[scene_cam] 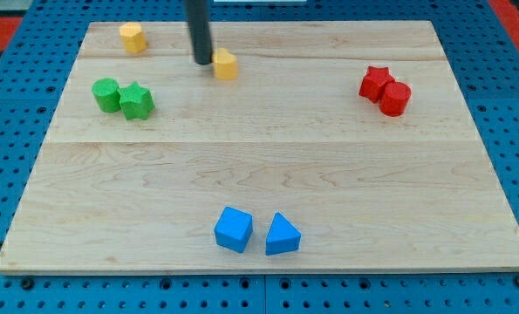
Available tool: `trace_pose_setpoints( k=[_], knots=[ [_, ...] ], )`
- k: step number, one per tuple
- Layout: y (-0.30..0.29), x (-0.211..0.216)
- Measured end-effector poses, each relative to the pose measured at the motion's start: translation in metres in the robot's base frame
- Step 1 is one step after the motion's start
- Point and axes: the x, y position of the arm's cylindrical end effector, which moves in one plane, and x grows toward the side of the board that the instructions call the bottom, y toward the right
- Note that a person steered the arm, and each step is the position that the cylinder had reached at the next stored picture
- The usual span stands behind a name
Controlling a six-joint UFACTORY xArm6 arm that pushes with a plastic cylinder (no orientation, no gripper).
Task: Place the yellow heart at the center of the board
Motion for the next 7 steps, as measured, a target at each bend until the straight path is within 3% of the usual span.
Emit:
trace_pose_setpoints(
  k=[1, 2, 3, 5, 7],
  knots=[
    [0.023, 0.006],
    [0.028, -0.036],
    [0.072, -0.032],
    [0.025, 0.014],
    [0.030, 0.078]
  ],
)
